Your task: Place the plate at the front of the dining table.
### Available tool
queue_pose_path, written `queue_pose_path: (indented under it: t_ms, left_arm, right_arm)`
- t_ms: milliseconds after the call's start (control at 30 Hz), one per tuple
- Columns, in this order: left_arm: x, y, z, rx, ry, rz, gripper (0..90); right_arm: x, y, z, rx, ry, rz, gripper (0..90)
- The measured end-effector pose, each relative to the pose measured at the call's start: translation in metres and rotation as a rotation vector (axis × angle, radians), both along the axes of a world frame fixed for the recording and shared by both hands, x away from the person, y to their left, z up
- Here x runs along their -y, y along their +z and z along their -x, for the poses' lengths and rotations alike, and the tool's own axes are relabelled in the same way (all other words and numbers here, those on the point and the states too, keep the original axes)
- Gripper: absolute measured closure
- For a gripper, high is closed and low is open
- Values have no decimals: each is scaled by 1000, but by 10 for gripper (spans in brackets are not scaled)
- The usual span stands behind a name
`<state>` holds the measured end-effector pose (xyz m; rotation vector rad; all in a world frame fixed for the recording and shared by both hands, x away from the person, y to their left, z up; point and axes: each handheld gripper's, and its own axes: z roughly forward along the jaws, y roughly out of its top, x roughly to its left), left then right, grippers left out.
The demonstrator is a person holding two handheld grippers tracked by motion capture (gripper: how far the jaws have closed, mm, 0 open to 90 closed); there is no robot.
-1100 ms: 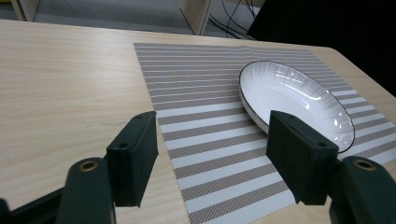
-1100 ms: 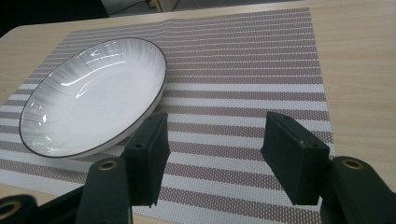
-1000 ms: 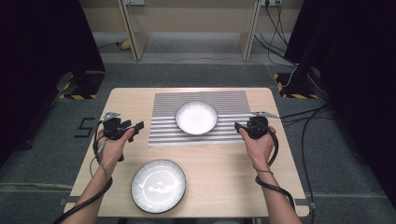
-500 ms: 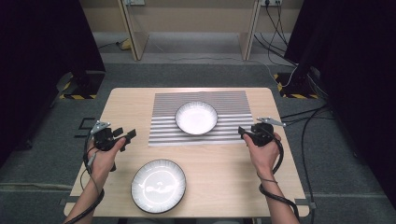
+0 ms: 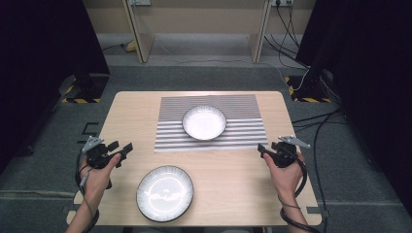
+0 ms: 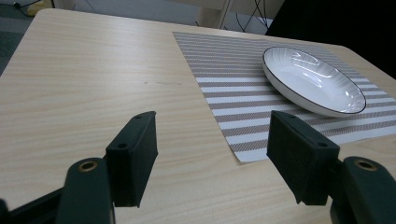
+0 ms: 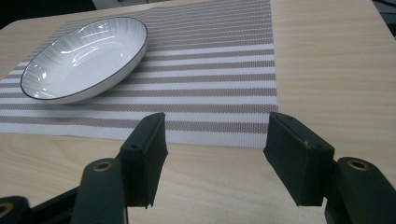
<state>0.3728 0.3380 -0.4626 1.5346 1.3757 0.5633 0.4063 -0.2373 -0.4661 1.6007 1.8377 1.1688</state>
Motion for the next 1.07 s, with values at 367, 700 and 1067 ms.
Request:
queue_pose_path:
  t_ms: [367, 700, 1067]
  left_arm:
    - [-17, -23, 27, -22, 36, -3, 335]
    - [-26, -33, 40, -22, 59, 10, 336]
    - [-28, -38, 47, 31, 79, 48, 336]
  right_arm:
    - [19, -16, 26, -12, -29, -18, 388]
    - [25, -25, 44, -13, -42, -26, 382]
    - [31, -30, 49, 10, -99, -63, 368]
